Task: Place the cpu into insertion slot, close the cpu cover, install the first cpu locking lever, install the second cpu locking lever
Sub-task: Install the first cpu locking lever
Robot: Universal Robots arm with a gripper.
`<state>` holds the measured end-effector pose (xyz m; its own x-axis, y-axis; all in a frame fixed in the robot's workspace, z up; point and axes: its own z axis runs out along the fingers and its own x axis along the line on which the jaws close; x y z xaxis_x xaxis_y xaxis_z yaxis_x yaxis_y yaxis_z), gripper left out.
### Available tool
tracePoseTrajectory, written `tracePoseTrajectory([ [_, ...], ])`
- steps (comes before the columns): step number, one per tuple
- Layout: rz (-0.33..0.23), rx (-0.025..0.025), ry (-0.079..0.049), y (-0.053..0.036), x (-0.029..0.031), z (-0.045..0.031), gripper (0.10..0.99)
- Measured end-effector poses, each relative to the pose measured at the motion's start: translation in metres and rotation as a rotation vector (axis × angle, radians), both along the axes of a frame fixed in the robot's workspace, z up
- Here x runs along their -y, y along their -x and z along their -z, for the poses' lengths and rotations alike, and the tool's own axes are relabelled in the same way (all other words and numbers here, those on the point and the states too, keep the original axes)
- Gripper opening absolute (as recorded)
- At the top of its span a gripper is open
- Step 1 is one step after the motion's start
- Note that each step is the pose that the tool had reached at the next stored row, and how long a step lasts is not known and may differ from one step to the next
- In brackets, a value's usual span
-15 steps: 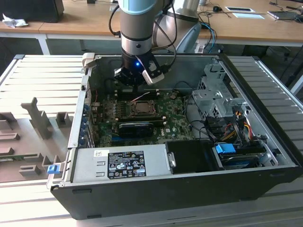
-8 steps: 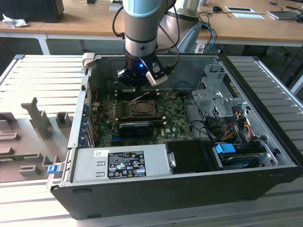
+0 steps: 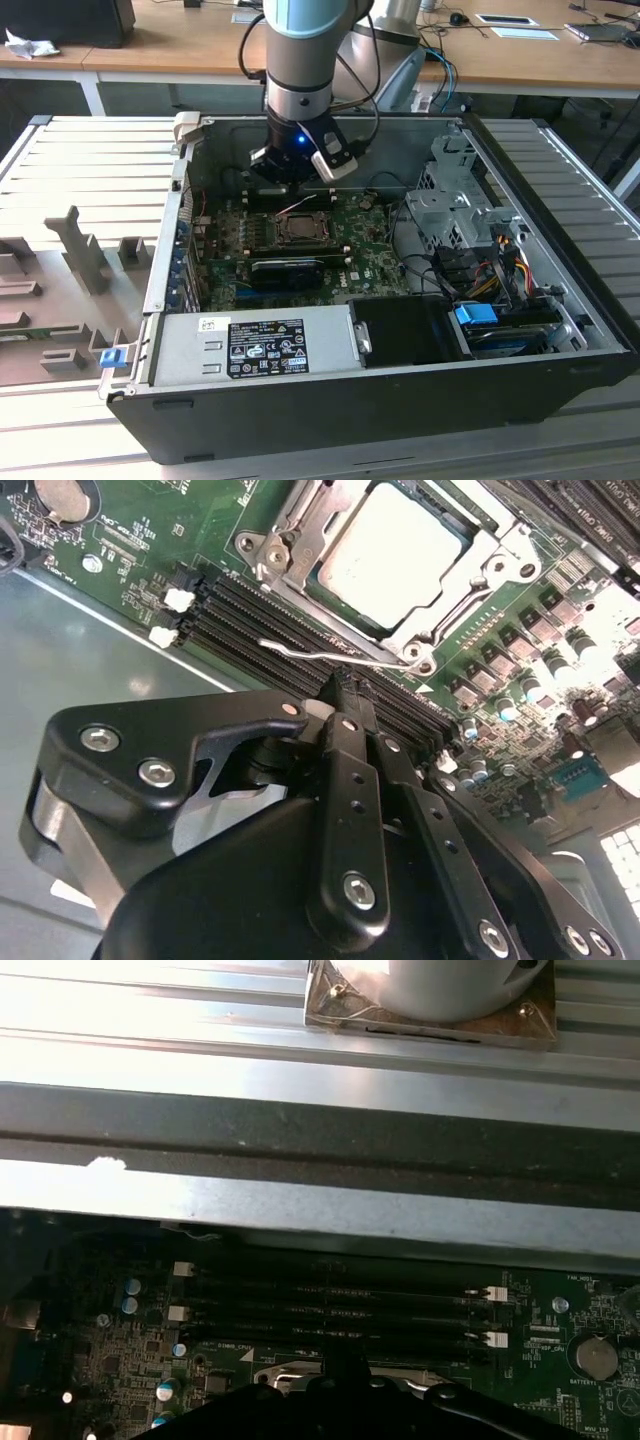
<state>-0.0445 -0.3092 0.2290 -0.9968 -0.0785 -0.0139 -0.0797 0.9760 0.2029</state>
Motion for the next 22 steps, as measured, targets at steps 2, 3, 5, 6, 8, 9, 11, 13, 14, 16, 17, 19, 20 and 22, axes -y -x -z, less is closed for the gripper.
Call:
tracePoseTrajectory([
  [2, 0.0, -0.0001, 0.0, -0.0004, 0.0, 0.0002, 0.106],
  [3, 0.0, -0.0001, 0.0, -0.0006, 0.0, 0.0004, 0.106],
  [5, 0.0, 0.0, 0.0, -0.0007, 0.0, 0.0006, 0.106],
  [6, 0.0, 0.0, 0.0, -0.0009, 0.0, 0.0006, 0.106],
  [8, -0.001, 0.0, 0.0, -0.0013, 0.0, 0.0008, 0.106],
  [9, -0.001, 0.0, 0.0, -0.0016, 0.0, 0.0008, 0.106],
  [11, -0.001, 0.0001, 0.0, -0.0029, 0.0, 0.001, 0.106],
  [13, -0.001, 0.0, 0.0, -0.0051, 0.0, 0.0013, 0.106],
  [14, -0.002, 0.0, 0.0, -0.0061, 0.0, 0.0014, 0.106],
  [16, -0.011, 0.0, 0.0, -0.0088, -0.0002, 0.0017, 0.106],
  [17, -0.015, 0.0, 0.0, -0.0097, -0.0005, 0.0018, 0.106],
  [19, -0.019, 0.0, 0.0, -0.011, -0.0016, 0.0022, 0.106],
  [20, -0.02, 0.0, 0.0, -0.0115, -0.0018, 0.0025, 0.106],
  [22, -0.02, 0.0001, 0.0, -0.0126, -0.0027, 0.0038, 0.106],
])
